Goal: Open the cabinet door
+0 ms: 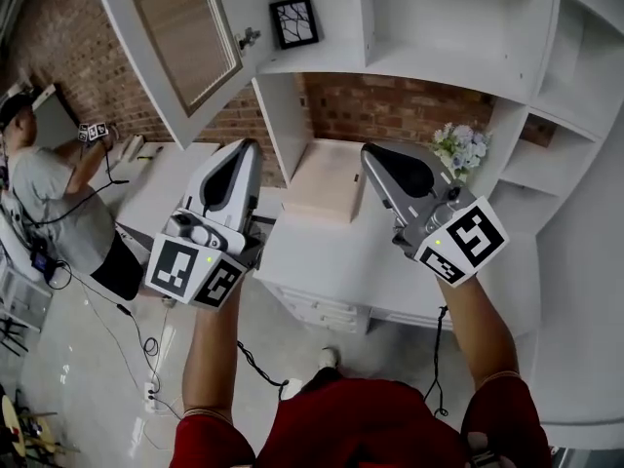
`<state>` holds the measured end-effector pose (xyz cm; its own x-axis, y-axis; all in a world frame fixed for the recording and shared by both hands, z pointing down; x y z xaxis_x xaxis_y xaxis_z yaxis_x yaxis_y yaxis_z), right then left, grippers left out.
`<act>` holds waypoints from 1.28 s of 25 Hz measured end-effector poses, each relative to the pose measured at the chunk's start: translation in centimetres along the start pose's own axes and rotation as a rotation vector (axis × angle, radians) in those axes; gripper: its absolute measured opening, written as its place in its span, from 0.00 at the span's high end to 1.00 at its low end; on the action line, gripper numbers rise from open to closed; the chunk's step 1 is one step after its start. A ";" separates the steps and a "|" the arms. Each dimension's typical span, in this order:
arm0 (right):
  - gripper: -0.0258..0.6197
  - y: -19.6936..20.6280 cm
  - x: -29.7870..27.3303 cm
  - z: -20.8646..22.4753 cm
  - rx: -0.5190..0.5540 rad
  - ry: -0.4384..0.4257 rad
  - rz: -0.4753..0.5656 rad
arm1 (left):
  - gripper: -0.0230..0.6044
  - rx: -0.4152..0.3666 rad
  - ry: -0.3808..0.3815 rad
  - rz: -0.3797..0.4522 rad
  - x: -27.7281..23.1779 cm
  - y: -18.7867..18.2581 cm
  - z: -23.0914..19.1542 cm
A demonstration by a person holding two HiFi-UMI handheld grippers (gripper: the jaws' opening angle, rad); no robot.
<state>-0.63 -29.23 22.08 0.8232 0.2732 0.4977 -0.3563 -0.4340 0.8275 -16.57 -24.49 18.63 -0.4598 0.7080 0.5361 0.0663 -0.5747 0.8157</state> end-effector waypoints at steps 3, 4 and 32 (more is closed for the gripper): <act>0.94 -0.6 2.5 -0.7 -0.010 0.007 0.008 | 0.95 0.029 -0.004 -0.029 0.6 1.3 3.6; 0.94 -0.7 3.3 -1.0 -0.011 0.012 0.009 | 0.95 0.048 -0.007 -0.034 0.9 1.7 4.5; 0.94 4.1 6.9 -7.5 0.005 0.178 -0.071 | 0.95 0.227 0.016 -0.088 8.2 7.6 6.7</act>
<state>0.25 -22.68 30.85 0.7547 0.4511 0.4763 -0.2975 -0.4118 0.8614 -13.92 -20.32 30.65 -0.4865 0.7433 0.4591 0.2221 -0.4030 0.8878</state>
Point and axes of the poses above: the fingertips, and each gripper's own axes: x backward along the fingers, z to its right, y out of its underside, the point moved 3 cm from there along x, backward along the fingers, and after that the axes turned 9 degrees about z, right-handed, at the moved point
